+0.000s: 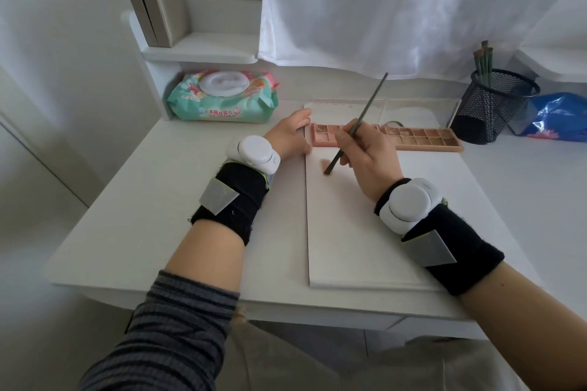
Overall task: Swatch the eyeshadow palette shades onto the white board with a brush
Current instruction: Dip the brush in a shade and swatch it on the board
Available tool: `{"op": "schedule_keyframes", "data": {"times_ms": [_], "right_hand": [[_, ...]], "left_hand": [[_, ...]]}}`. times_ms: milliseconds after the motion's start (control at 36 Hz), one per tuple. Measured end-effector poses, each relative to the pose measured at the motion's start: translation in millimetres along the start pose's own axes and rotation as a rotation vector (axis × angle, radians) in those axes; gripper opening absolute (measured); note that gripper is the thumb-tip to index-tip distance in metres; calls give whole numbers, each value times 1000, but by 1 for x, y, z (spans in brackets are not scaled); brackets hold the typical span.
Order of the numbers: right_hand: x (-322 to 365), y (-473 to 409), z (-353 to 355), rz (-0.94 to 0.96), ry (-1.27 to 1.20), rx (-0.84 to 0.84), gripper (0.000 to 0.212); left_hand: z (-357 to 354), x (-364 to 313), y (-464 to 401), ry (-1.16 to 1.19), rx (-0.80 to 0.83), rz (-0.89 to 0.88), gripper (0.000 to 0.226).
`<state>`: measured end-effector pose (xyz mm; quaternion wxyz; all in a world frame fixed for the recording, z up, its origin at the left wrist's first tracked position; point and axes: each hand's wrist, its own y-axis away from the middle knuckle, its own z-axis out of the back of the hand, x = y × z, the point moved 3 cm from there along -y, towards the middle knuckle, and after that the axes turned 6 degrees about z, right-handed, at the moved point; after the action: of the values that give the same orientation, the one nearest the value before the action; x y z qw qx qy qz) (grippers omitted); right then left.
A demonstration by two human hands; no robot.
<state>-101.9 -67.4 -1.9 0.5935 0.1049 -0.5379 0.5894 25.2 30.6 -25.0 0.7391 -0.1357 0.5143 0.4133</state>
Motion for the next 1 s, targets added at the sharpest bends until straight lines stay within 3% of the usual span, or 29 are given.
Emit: {"op": "schedule_keyframes", "data": {"times_ms": [222,389,583,861,1000], "right_hand": [[-3,-1,-2,16,70,39,15],[1,-1,3,-6,-12,-52,19],[-5,-2,0,-34,56,8,18],[-6,-3,1,-37,47,-41,22],[-8,-3,-1,-45,100,18,15]], "left_hand": [[0,0,1,-5,2,-14,81],[1,0,1,-7,6,-3,81],[0,0,1,-22,1,-9,80],[0,0,2,-19,-6,-5,79],[0,1,2,-19,-5,-10,79]]}}
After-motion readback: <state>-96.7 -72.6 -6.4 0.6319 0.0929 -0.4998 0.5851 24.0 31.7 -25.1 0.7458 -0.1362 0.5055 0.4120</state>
